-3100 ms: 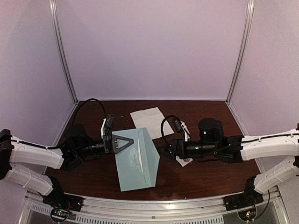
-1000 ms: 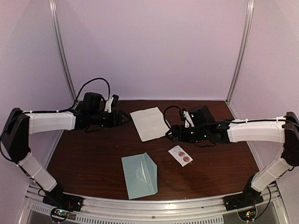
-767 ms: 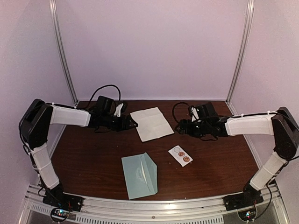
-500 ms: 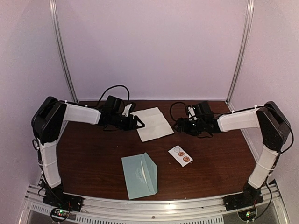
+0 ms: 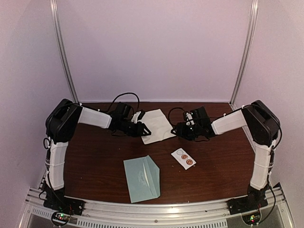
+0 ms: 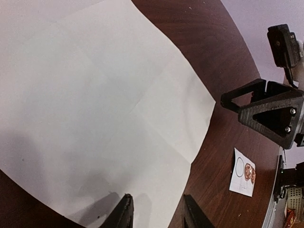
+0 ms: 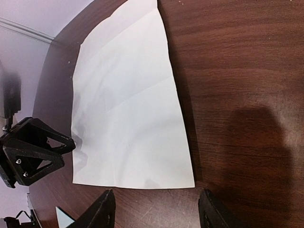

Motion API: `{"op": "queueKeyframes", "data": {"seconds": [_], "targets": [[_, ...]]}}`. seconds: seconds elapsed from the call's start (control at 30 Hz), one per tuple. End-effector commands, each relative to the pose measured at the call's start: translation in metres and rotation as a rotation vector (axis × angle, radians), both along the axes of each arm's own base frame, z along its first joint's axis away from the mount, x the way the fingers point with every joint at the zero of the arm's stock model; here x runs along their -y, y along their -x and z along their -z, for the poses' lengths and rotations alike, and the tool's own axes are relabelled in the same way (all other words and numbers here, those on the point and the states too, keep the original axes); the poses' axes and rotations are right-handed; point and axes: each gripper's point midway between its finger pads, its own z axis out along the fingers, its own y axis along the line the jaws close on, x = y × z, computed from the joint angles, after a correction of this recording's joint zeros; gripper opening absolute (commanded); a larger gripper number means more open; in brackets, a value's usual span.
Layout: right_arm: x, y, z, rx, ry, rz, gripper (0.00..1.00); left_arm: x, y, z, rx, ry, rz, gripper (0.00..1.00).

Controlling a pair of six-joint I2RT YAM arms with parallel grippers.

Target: Place the letter into the envelope and seal it

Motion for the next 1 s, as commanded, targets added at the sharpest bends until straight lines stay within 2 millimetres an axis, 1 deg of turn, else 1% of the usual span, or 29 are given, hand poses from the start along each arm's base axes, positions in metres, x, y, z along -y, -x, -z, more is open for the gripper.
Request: {"op": "queueKeyframes", "data": {"seconds": [0.0,0.1,0.17,0.27,0.37,0.47,0.57,0.7,0.97], "targets": [[-0.004,-0.016,-0.010,0.025,-0.071,0.034,0.60,0.008,-0.003,-0.001,0.024,0.008,0.029,0.35],[-0.001,-0.019,-0.006,0.011,-0.101,0.068,0.59,0.005,-0.003,0.008,0.005,-0.013,0.018,0.32],[-0.002,-0.020,-0.005,0.005,-0.122,0.078,0.58,0.004,-0.004,0.010,0.006,-0.024,0.007,0.31],[-0.003,-0.020,-0.001,-0.006,-0.144,0.087,0.57,-0.001,-0.002,0.019,-0.022,-0.061,-0.008,0.30],[-0.002,-0.020,0.006,-0.028,-0.147,0.100,0.54,-0.003,-0.001,0.024,-0.036,-0.073,-0.012,0.29],[0.001,-0.018,0.011,-0.043,-0.140,0.123,0.53,-0.004,0.000,0.029,-0.047,-0.085,-0.015,0.28],[0.001,-0.016,0.013,-0.056,-0.155,0.132,0.54,-0.005,0.000,0.029,-0.049,-0.088,-0.017,0.27],[-0.004,-0.015,0.015,-0.070,-0.175,0.126,0.52,-0.005,0.000,0.030,-0.052,-0.090,-0.017,0.27],[-0.016,-0.015,0.015,-0.083,-0.219,0.112,0.44,-0.002,0.001,0.027,-0.058,-0.078,-0.011,0.26]]}}
